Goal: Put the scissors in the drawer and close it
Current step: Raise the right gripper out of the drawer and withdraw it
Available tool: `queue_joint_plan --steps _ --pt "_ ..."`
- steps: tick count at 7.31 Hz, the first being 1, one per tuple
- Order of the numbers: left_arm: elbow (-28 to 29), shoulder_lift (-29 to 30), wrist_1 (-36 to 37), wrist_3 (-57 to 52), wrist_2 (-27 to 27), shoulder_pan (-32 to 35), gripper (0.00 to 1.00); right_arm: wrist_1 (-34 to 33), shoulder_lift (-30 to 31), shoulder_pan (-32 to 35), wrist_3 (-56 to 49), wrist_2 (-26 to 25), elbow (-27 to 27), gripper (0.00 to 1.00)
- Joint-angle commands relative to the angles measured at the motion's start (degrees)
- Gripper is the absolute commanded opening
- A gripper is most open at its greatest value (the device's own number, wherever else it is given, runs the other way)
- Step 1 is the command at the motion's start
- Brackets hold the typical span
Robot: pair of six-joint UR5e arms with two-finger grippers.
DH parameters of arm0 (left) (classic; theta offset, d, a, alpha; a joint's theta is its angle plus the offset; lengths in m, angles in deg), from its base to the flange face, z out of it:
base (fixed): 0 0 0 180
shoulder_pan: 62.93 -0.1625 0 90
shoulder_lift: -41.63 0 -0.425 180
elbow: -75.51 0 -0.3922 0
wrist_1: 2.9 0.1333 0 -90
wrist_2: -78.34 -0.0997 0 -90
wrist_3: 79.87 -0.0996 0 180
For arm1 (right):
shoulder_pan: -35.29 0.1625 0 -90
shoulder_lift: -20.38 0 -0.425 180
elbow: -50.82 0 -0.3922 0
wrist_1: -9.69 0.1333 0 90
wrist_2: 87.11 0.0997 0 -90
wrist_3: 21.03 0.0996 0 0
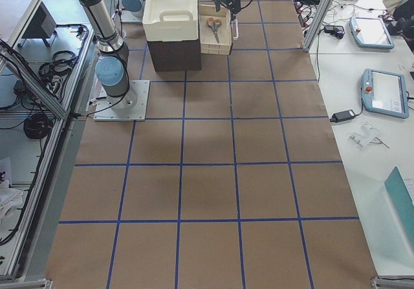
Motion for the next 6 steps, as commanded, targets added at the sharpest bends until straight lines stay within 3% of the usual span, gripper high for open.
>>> queue_joint_plan --steps 1,3,4,6 --pt "0.6 4.3 5.2 3.1 0.0 3.0 1.0 0.8 0.6 -0.5 15.4 0.0 -0.1 1.0" --pt "0.7 8.7 10.3 5.5 -0.1 6.0 1.0 0.7 1.5 -0.9 20.9 -1.2 -0.1 1.0" --pt "2.0 11.2 10.3 5.4 -3.1 8.1 1.0 0.8 1.5 -1.1 21.2 -1.3 -0.1 1.0" --pt "5.4 16.0 10.3 6.4 -3.6 10.9 1.0 0.8 1.6 -1.1 23.8 -1.5 -0.1 1.0"
